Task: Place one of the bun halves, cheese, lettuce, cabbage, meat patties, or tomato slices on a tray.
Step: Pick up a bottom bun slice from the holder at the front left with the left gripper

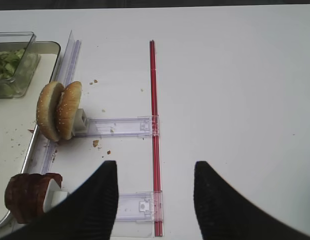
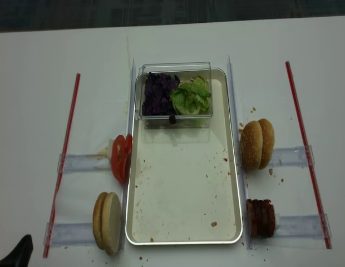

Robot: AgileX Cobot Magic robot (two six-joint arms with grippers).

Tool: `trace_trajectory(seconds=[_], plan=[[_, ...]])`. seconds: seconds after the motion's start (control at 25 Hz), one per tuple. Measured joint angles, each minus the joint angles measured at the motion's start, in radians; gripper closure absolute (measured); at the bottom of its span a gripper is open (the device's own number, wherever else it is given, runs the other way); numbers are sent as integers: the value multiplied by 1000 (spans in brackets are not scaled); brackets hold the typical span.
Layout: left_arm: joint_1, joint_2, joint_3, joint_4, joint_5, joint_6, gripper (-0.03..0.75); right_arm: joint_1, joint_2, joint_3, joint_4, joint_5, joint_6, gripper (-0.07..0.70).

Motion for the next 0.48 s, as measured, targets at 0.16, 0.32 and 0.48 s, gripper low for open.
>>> trace_trajectory(seconds=[0.16, 0.32, 0.48], plan=[[0, 139, 0, 0, 2, 0, 29, 0, 0, 0, 0, 0, 0, 234], [0, 303, -2, 17, 2, 0, 29, 0, 0, 0, 0, 0, 0, 234], [0, 457, -4, 50, 2, 4, 29, 0, 0, 0, 0, 0, 0, 234]])
